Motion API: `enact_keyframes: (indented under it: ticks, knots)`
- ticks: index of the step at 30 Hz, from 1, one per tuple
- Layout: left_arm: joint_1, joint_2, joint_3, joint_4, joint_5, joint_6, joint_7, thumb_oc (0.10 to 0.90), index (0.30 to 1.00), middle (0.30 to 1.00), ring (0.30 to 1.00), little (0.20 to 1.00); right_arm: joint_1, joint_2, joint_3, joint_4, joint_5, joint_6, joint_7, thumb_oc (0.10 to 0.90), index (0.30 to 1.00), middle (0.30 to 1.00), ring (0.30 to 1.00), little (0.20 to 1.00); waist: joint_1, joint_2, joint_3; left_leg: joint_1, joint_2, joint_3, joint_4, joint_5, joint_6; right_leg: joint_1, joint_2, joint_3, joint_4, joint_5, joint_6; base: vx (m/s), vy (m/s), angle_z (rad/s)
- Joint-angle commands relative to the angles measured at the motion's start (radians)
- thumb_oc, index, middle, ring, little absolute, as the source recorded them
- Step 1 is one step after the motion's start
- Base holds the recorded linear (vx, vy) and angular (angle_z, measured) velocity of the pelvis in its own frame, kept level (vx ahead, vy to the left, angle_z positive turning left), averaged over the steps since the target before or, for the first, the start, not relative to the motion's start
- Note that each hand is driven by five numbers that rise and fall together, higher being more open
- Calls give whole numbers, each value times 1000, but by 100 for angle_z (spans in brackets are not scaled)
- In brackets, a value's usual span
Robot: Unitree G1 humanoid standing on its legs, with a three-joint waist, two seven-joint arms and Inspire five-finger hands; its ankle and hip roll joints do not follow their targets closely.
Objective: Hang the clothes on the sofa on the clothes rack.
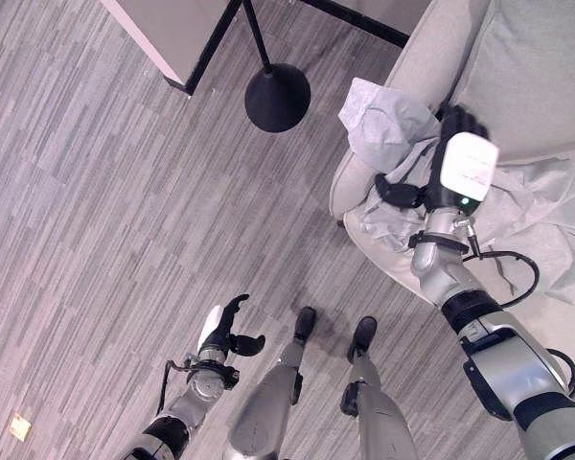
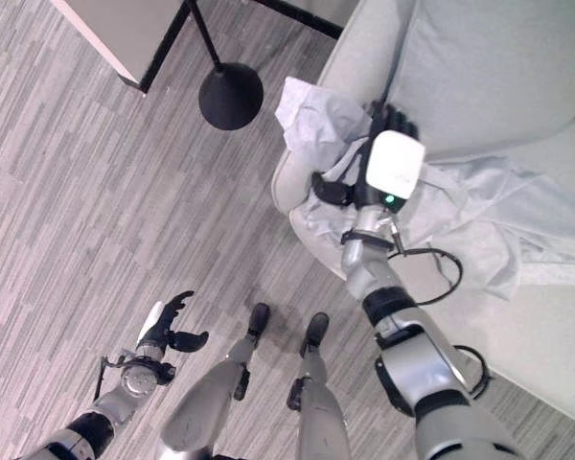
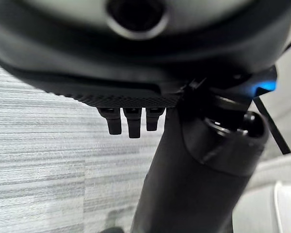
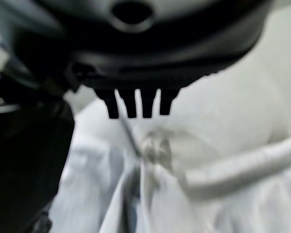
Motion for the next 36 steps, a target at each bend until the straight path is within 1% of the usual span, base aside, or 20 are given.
enact_keyframes:
  ticks: [1,5,7,10,12,15,16,17,19,23,24,26,27,29,30,31,32,33,34,36]
  knots:
    - [19,-3,-35,4,54,-48,47,800,900,900,900,900,2,-45,56,-24,-60,7,-60,800,900,900,900,900,-10,-8,-86,-149,-10,33,60,-31,24,-13,-56,52,153,-178,72,50,-39,0]
    - [10,12,-63,-21,43,-62,48,800,900,900,900,900,-75,-19,128,149,3,-41,17,800,900,900,900,900,9,-5,-67,-199,-15,29,111,-53,31,-46,-57,64,155,-169,73,39,-13,1]
    - [13,20,-77,-34,27,-68,46,800,900,900,900,900,-127,-12,197,269,45,-73,79,800,900,900,900,900,21,-1,-69,-229,-17,25,115,-52,31,-62,-57,67,135,-156,76,73,-7,2]
    - [27,21,-89,-38,-9,-69,42,800,900,900,900,900,-182,2,253,410,114,-99,150,800,900,900,900,900,40,3,-64,-260,-21,22,133,-58,33,-72,-56,75,112,-143,80,68,5,-3]
    - [32,15,-79,-26,-45,-63,34,800,900,900,900,900,-203,3,273,450,161,-114,188,800,900,900,900,900,53,-1,-58,-278,-26,25,160,-75,35,-70,-55,84,100,-141,82,68,20,0]
    - [31,8,-61,-10,-66,-55,36,800,900,900,900,900,-212,4,272,444,192,-124,205,800,900,900,900,900,53,-6,-59,-292,-30,25,182,-85,36,-73,-53,88,100,-141,82,31,9,1]
    - [30,6,-57,-1,-68,-54,37,800,900,900,900,900,-206,7,283,450,193,-126,221,532,498,498,498,498,54,-8,-56,-291,-32,28,191,-93,36,-67,-52,91,100,-144,81,0,0,0]
    - [28,5,-51,9,-74,-52,36,800,900,900,900,900,-208,14,295,463,199,-125,244,400,300,300,300,300,53,-12,-60,-296,-34,26,196,-97,35,-67,-51,90,99,-147,80,50,7,1]
    - [33,10,-33,9,-80,-49,38,800,900,900,900,900,-203,20,295,494,201,-117,273,400,300,300,300,300,50,-20,-67,-289,-36,28,199,-107,34,-61,-49,89,99,-149,79,47,8,1]
    - [31,10,-15,-2,-68,-42,48,800,900,900,900,900,-135,18,269,469,178,-111,239,400,300,300,300,300,33,-27,-63,-267,-32,37,202,-116,35,-54,-45,95,111,-150,79,5,24,1]
    - [31,7,-7,13,-54,-35,57,800,900,900,900,900,-99,25,258,447,166,-109,224,400,300,300,300,300,21,-34,-62,-256,-29,41,202,-118,35,-51,-42,100,116,-150,78,-69,1,-7]
    - [40,4,19,18,-44,-24,73,800,900,900,900,900,12,21,188,305,168,-111,162,400,300,300,300,300,-20,-62,-63,-217,-16,54,205,-133,38,-33,-38,113,134,-158,73,-86,-16,-23]
    - [41,4,19,18,-44,-24,73,800,900,900,900,900,14,20,187,303,168,-110,163,400,300,300,300,300,-19,-62,-63,-216,-16,54,205,-133,38,-32,-38,114,134,-158,73,-69,-25,-42]
    - [63,10,52,-20,-32,-14,77,800,900,900,900,900,158,-39,55,39,160,-114,94,400,300,300,300,300,-57,-82,-73,-153,-8,67,201,-149,44,9,-36,120,146,-168,70,-74,-48,-28]
    - [71,14,63,-37,-26,-10,77,800,900,900,900,900,209,-60,8,-46,150,-112,80,400,300,300,300,300,-68,-87,-79,-132,-6,70,197,-152,45,25,-36,119,148,-171,70,-57,-52,-5]
    - [80,17,72,-59,-21,-5,75,800,900,900,900,900,258,-79,-33,-124,134,-110,71,400,300,300,300,300,-77,-91,-86,-113,-4,70,191,-153,48,40,-36,119,149,-173,69,-38,-47,-5]
    - [97,20,92,-83,-11,-4,63,800,900,900,900,900,329,-111,-111,-222,111,-110,55,400,300,300,300,300,-94,-95,-106,-76,-3,74,175,-155,54,66,-37,119,147,-174,70,-20,-30,-19]
    - [99,21,89,-84,-11,-3,63,800,900,900,900,900,337,-111,-116,-230,109,-107,58,400,300,300,300,300,-92,-95,-106,-73,-4,73,172,-153,54,69,-38,118,145,-174,70,-13,-33,-25]
    - [107,23,95,-93,-3,-3,56,800,900,900,900,900,367,-130,-162,-273,101,-112,47,400,300,300,300,300,-101,-97,-118,-49,-2,74,157,-151,56,85,-39,118,143,-176,70,-24,-37,-26]
    - [129,31,116,-117,7,4,28,800,900,900,900,900,425,-181,-258,-414,55,-114,24,400,300,300,300,300,-122,-102,-165,8,3,78,112,-141,59,120,-39,118,135,-179,74,-17,-51,-14]
